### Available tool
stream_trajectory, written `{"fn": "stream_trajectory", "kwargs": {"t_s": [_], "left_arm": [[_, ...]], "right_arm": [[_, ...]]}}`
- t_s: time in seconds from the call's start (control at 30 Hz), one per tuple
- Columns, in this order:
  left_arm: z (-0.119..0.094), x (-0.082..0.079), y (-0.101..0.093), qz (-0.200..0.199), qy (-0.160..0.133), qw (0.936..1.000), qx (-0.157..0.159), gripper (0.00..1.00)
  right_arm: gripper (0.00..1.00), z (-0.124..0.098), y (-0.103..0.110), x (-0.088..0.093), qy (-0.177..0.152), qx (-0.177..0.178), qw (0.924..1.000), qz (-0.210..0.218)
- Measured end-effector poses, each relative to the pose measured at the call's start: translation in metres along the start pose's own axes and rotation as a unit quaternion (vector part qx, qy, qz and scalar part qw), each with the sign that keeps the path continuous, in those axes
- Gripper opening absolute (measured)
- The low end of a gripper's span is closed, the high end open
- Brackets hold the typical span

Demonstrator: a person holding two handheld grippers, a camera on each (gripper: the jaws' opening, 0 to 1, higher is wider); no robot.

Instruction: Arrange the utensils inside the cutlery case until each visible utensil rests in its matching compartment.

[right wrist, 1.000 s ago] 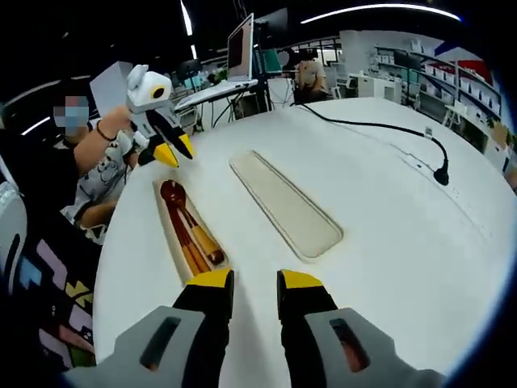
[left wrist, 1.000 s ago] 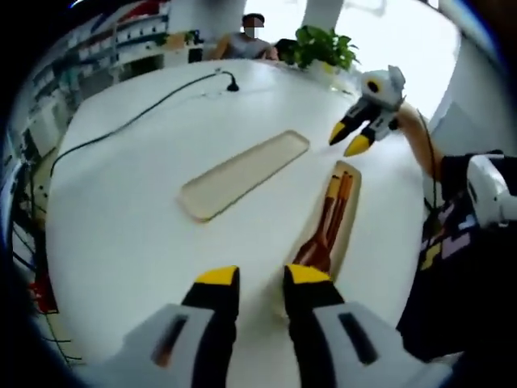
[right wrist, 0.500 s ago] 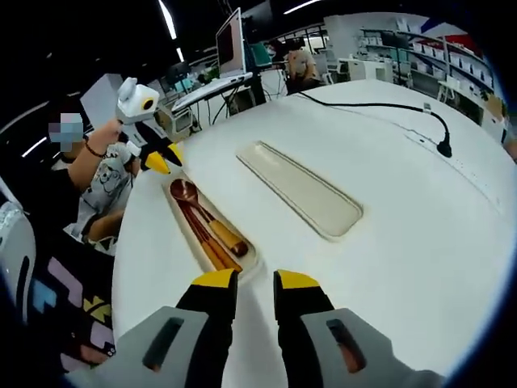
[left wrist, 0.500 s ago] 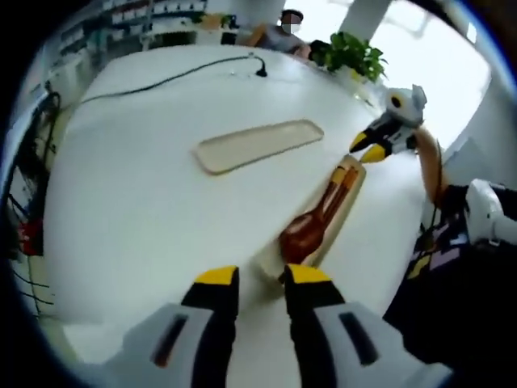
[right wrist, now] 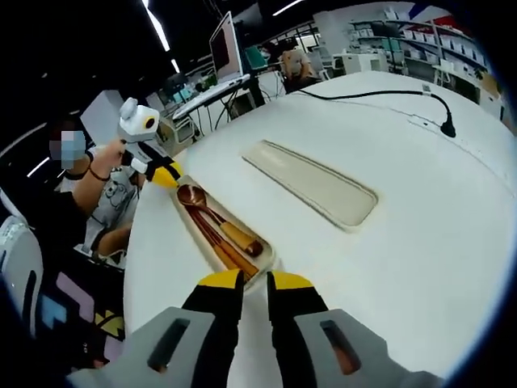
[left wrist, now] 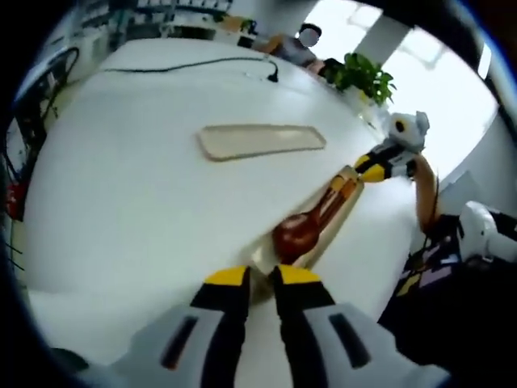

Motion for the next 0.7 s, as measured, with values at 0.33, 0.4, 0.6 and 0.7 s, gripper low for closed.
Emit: {"fn": "stream_trajectory", "kwargs": {"t_s": [0.33,0.4,0.6,0.7], "left_arm": [[0.008,0.0,0.0,-0.064,-0.024,0.9977,-0.002,0.13],[0.009,-0.001,0.0,-0.072,-0.027,0.997,-0.004,0.12],[0.016,-0.006,-0.005,-0.078,-0.028,0.9966,0.001,0.12],[0.02,-0.01,-0.007,-0.078,-0.027,0.9966,0.004,0.11]], "right_arm": [[0.08,-0.002,0.004,0.003,0.002,0.015,0.9973,0.072],[0.07,-0.004,0.005,0.005,-0.006,0.017,0.9954,0.094],[0.05,-0.012,0.002,0.007,-0.025,0.026,0.9922,0.12],[0.04,-0.017,0.001,0.009,-0.03,0.031,0.9915,0.123]]}}
Point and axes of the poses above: the point that each gripper's makers call its tool centre point, and the gripper's own axes: z roughly forward along the fingers, y roughly to its left, x roughly out of its underside, the point moved 7 cm from there along -z, roughly backward along the fingers, and after that the axes turned 1 degree about -z, right-handed, at the moved point
